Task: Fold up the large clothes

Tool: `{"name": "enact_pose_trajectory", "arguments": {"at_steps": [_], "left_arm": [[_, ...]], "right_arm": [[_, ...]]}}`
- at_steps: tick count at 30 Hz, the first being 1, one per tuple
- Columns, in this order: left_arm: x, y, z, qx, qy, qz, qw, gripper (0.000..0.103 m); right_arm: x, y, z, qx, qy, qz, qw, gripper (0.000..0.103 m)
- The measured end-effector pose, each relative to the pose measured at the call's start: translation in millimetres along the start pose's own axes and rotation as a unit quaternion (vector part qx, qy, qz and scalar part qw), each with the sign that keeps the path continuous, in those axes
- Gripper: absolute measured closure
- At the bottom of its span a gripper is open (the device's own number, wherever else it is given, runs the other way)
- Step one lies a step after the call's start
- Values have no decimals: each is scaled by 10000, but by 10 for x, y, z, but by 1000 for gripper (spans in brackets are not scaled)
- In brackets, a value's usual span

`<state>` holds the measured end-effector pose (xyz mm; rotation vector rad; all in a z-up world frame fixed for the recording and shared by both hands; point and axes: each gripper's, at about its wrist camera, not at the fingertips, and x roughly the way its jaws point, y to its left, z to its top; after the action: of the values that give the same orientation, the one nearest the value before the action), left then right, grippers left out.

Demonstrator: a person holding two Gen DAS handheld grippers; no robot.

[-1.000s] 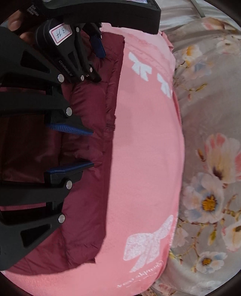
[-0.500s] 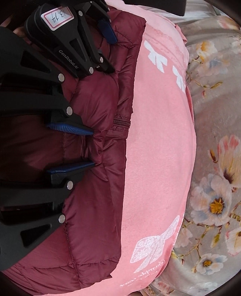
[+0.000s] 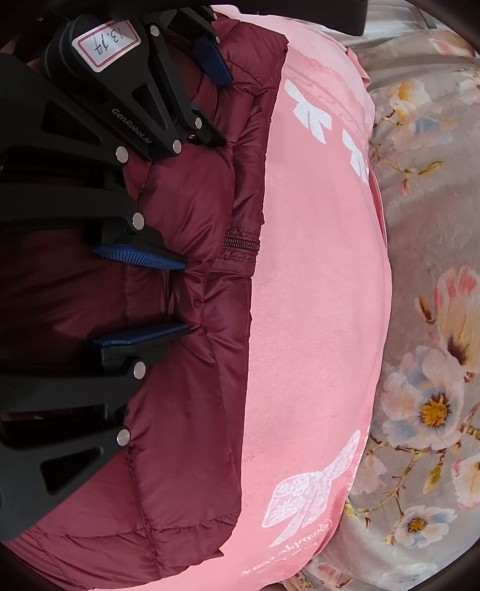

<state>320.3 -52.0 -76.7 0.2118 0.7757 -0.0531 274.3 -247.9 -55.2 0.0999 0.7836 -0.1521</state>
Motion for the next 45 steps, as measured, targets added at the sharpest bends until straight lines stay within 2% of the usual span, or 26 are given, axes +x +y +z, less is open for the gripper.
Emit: {"name": "enact_pose_trajectory", "arguments": {"at_steps": [2, 5, 6, 8, 10, 12, 14, 15, 18, 23, 27, 40, 42, 45], "left_arm": [[-3, 1, 2, -9, 6, -19, 10000, 38], [-46, 96, 39, -126, 40, -283, 9995, 38], [-106, 189, 57, -192, 64, -425, 9989, 38], [-247, 364, 94, -271, -39, -474, 9985, 38], [-396, 608, 140, -306, -247, -287, 9988, 37], [-427, 841, 174, -373, -311, 12, 9988, 32], [-330, 1021, 183, -480, -206, 191, 9985, 32], [-210, 1108, 168, -556, -22, 291, 9980, 32], [35, 1218, 63, -756, 316, 258, 9963, 30], [147, 1219, -75, -860, 261, 324, 9954, 22], [201, 1284, -95, -1028, 348, 211, 9939, 17], [236, 1255, -94, -943, 363, 315, 9944, 16], [111, 1242, -86, -833, 329, 502, 9947, 19], [-259, 1202, -158, -682, 213, 413, 9966, 21]], "right_arm": [[-9, -31, -2, 87, -11, 131, 9999, 73], [-118, -226, 33, 414, -67, 514, 9978, 73], [-250, -356, 56, 550, -184, 467, 9972, 73], [-509, -600, 83, 688, -466, 245, 9962, 72], [-689, -888, 91, 906, -589, 8, 9941, 72], [-752, -1209, 57, 1155, -552, -296, 9913, 71], [-687, -1383, 2, 1208, -413, -553, 9903, 70], [-596, -1470, -48, 1202, -251, -726, 9898, 70], [-392, -1598, -190, 1379, -24, -709, 9879, 69], [-286, -1549, -259, 1284, -88, -841, 9881, 67], [-254, -1547, -289, 1238, -73, -899, 9882, 67], [-250, -1589, -298, 1333, -91, -864, 9873, 66], [-454, -1464, -286, 1226, -165, -1143, 9857, 65], [-933, -1058, -324, 1039, -550, -649, 9909, 64]]}}
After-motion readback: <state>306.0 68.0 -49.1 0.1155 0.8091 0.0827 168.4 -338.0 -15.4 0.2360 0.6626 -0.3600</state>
